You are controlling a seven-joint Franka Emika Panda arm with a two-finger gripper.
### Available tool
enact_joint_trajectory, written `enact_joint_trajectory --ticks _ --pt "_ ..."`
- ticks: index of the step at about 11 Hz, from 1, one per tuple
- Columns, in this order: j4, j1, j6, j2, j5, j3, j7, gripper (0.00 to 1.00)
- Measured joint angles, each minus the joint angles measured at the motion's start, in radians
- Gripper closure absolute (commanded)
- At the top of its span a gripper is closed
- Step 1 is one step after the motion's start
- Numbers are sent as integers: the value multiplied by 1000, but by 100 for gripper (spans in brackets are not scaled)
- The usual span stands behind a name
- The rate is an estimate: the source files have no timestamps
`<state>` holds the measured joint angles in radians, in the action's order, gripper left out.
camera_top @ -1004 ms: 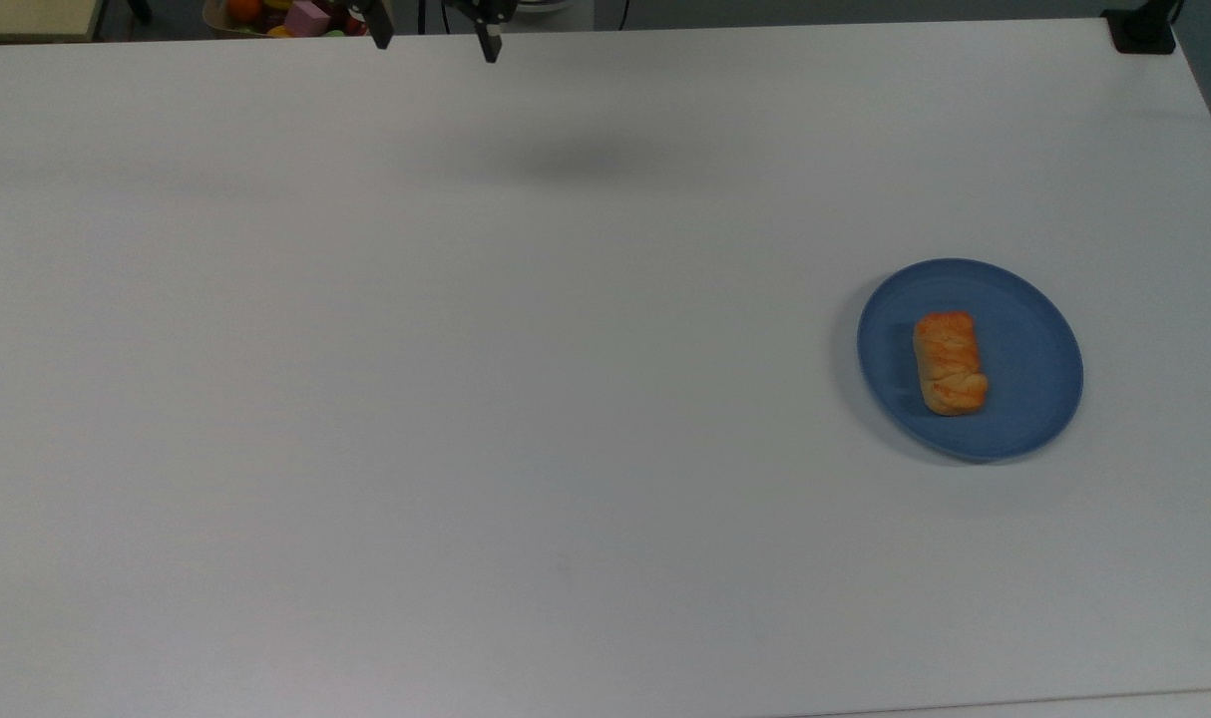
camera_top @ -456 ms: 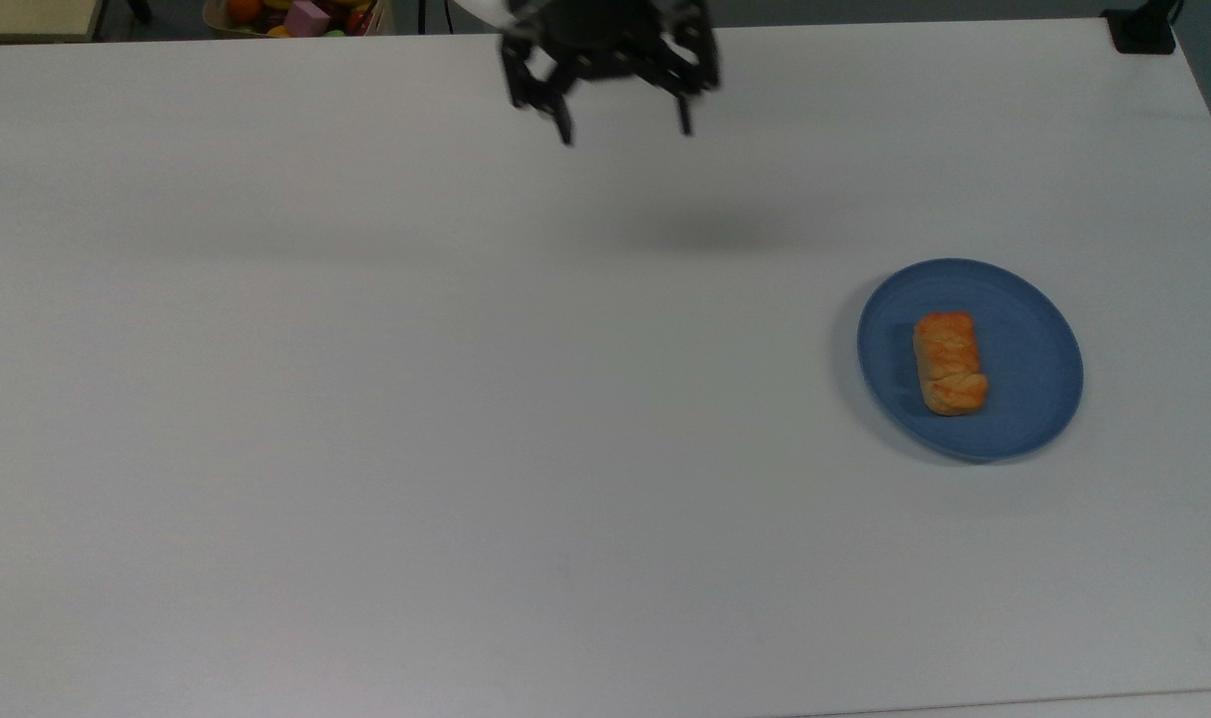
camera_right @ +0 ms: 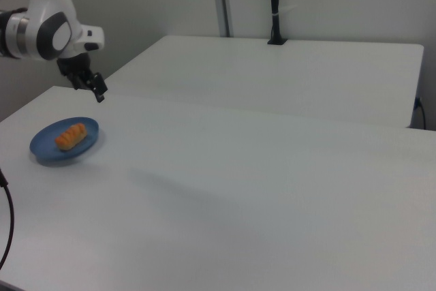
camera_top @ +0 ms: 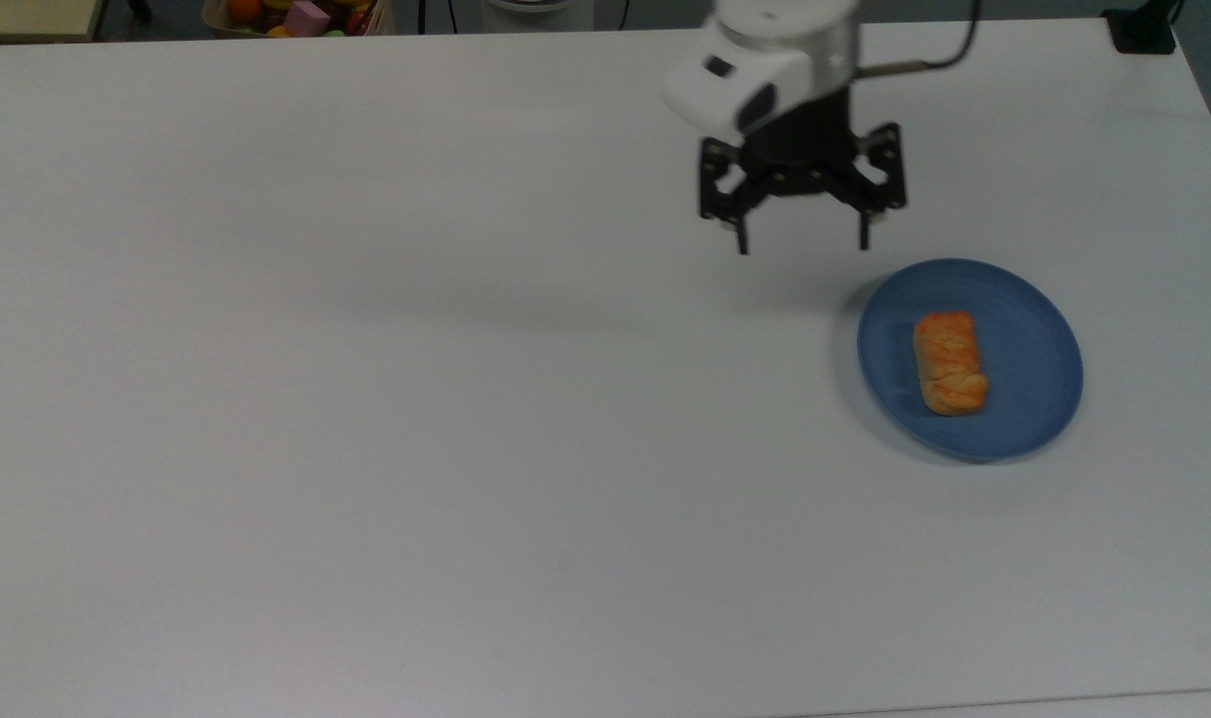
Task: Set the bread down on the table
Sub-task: 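Move the open gripper over the bread roll on the blue plate, then lower the gripper, close it on the bread roll and lift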
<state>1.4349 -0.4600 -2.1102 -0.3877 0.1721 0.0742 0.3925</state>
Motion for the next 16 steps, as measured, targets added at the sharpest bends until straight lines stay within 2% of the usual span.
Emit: enact_joint_trajectory --ticks 3,6,10,12,13,14,16 --pt "-116 -93 -40 -135 -79 0 119 0" --pt "-145 -187 -128 -238 -180 1 191 0" --pt "-176 -230 -151 -341 -203 6 232 1" --pt "-181 -238 -162 -371 -213 8 247 9" --pt "-183 -239 -162 -379 -220 8 256 17" --pt "-185 -243 -162 -387 -223 7 259 26" --pt "-189 -260 -186 -401 -241 8 274 50"
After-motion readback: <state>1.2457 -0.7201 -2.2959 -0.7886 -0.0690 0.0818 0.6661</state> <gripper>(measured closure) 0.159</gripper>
